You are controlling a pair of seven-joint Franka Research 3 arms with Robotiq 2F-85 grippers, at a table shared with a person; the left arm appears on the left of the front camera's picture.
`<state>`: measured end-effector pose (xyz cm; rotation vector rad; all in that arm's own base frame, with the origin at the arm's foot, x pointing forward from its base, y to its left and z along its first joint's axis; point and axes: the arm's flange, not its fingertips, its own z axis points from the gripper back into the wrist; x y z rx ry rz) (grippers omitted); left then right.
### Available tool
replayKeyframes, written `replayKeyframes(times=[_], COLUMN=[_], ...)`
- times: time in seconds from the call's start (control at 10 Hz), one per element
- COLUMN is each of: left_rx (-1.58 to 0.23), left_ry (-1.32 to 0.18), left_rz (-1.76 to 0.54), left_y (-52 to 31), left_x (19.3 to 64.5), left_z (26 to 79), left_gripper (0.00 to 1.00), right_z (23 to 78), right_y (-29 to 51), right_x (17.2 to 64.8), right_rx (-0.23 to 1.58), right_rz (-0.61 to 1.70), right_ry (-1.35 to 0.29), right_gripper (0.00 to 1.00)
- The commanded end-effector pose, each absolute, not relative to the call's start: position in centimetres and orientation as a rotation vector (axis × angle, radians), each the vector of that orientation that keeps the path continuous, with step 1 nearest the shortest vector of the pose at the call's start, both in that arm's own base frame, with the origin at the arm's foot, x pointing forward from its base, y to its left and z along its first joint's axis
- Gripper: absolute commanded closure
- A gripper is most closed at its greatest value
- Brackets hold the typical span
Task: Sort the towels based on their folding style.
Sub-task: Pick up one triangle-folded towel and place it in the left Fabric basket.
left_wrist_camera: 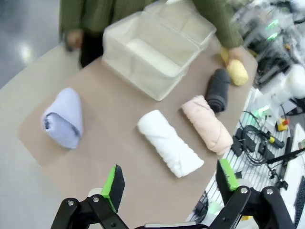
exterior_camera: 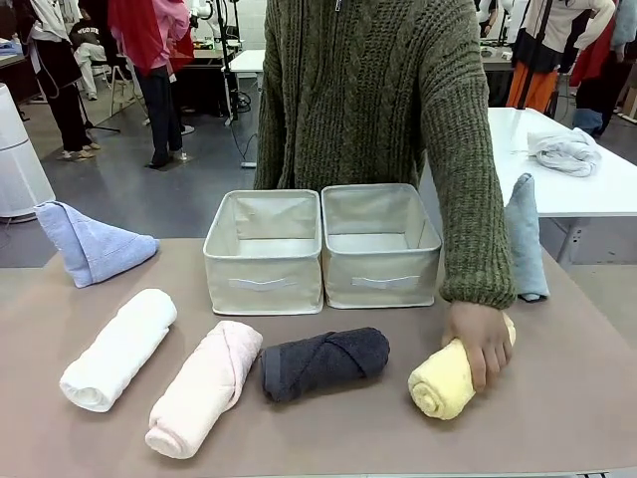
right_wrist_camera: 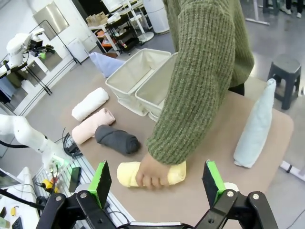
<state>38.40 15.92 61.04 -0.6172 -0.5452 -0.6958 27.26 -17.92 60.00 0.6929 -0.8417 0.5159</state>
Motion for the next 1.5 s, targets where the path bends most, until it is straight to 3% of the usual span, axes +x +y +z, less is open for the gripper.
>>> replayKeyframes(times=[0.0,0.2,0.4,0.7,0.9,1.0,1.4], left_rx=[-0.326,-0.122,-0.046,-0.095,-0.109,-0.074,-0.074], left_ry=[-0.252,-0.036,0.075,0.079,-0.07,0.08,0.08], left_rz=[-0.628,-0.538,-0.535,-0.569,-0.617,-0.563,-0.563], left_y=[10.7,8.5,7.8,9.6,10.0,9.3,9.3], left_x=[44.8,51.1,54.0,56.7,56.1,56.4,56.4], left_z=[61.7,59.8,56.3,52.7,53.2,51.4,51.4], left_gripper=[0.0,0.0,0.0,0.0,0.0,0.0,0.0], right_z=[60.0,60.0,60.0,60.0,60.0,60.0,60.0], right_y=[-18.1,-18.1,-18.1,-18.1,-18.1,-18.1,-18.1], right_x=[27.4,27.4,27.4,27.4,27.4,27.4,27.4], right_rx=[0.705,0.705,0.705,0.705,0.705,0.705,0.705], right_rz=[0.532,0.532,0.532,0.532,0.532,0.532,0.532], right_ry=[-0.854,-0.854,-0.854,-0.854,-0.854,-0.854,-0.854], right_gripper=[0.0,0.0,0.0,0.0,0.0,0.0,0.0])
